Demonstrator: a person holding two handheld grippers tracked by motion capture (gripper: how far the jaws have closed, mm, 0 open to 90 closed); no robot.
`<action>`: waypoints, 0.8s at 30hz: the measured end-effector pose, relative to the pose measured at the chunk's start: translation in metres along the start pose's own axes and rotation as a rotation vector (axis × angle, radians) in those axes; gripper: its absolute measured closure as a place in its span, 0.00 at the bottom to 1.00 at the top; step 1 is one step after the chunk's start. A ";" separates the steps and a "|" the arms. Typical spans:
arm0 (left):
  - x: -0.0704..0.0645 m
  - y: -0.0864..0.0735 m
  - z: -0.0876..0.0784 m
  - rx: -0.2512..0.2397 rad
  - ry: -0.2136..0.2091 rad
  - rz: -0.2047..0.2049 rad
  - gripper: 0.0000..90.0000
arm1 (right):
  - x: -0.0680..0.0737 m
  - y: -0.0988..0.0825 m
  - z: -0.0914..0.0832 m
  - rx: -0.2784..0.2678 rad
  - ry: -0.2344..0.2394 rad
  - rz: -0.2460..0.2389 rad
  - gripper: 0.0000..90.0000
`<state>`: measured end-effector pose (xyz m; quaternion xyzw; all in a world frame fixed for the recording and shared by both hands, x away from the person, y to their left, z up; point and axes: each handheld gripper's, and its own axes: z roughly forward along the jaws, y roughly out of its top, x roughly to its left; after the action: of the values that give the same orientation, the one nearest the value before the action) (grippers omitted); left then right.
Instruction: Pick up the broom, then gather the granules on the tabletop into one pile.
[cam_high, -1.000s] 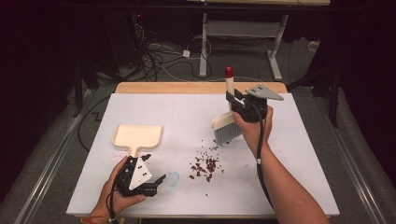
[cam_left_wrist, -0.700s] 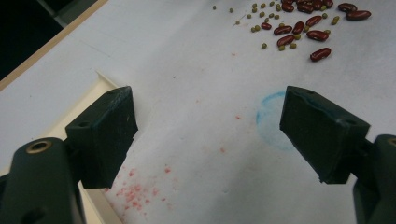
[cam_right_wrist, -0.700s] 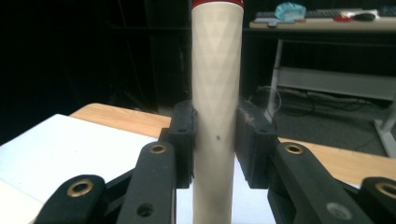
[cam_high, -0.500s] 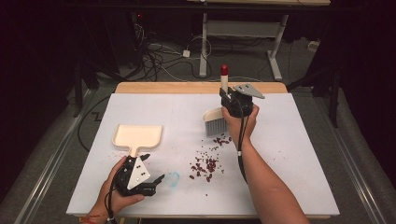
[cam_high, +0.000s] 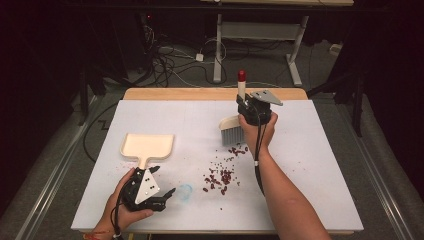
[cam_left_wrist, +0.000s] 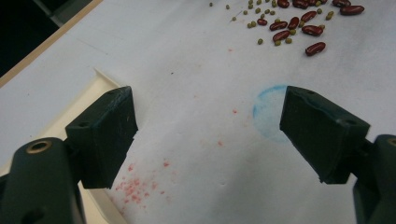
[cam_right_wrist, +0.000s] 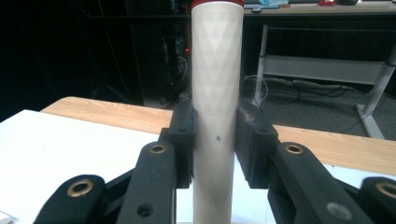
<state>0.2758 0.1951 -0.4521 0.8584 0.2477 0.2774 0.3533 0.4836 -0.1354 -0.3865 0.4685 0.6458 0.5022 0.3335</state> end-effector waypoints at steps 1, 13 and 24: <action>0.000 0.000 0.000 0.001 0.000 -0.001 0.20 | 0.000 0.000 0.000 0.000 0.000 0.000 0.79; 0.002 -0.001 -0.003 0.001 -0.003 0.012 0.20 | 0.017 -0.010 0.005 -0.003 -0.034 -0.061 0.79; 0.000 -0.002 -0.005 0.008 -0.001 0.018 0.20 | 0.033 -0.016 -0.013 -0.017 0.002 -0.079 0.79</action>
<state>0.2721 0.1991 -0.4502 0.8620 0.2410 0.2792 0.3476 0.4563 -0.1100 -0.3974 0.4392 0.6597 0.4948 0.3564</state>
